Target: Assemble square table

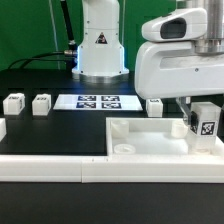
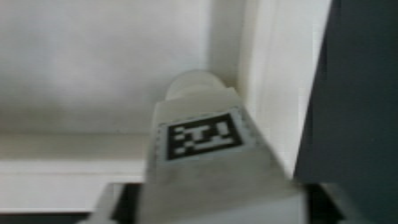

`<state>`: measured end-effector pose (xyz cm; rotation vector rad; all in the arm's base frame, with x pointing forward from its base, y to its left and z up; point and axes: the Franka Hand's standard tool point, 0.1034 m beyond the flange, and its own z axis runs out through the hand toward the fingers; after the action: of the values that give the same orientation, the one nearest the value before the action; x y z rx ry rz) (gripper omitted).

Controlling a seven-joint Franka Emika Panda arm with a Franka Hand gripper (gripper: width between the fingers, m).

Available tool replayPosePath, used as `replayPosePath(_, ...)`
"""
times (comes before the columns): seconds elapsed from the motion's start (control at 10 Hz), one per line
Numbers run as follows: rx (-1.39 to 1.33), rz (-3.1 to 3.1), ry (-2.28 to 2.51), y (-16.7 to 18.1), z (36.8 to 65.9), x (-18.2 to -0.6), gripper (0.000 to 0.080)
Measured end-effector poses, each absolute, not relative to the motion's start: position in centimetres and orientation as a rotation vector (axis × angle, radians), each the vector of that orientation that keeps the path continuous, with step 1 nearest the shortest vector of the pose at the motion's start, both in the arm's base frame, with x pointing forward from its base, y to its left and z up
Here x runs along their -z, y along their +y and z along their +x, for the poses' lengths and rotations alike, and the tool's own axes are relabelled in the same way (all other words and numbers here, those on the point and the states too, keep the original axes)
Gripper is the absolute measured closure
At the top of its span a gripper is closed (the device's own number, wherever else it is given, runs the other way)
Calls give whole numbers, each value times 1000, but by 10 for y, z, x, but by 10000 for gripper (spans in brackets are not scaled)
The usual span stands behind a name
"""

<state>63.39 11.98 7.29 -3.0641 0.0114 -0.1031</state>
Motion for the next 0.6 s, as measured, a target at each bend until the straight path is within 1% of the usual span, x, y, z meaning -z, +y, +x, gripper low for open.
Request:
replayPosePath(0.1, 99, -3062, 85, 118, 634, -72, 507)
replayPosePath(0.3, 63, -3029, 439, 115, 637, -77, 505)
replayPosePath(0.6, 65, -2874, 1051, 115, 633, -71, 505)
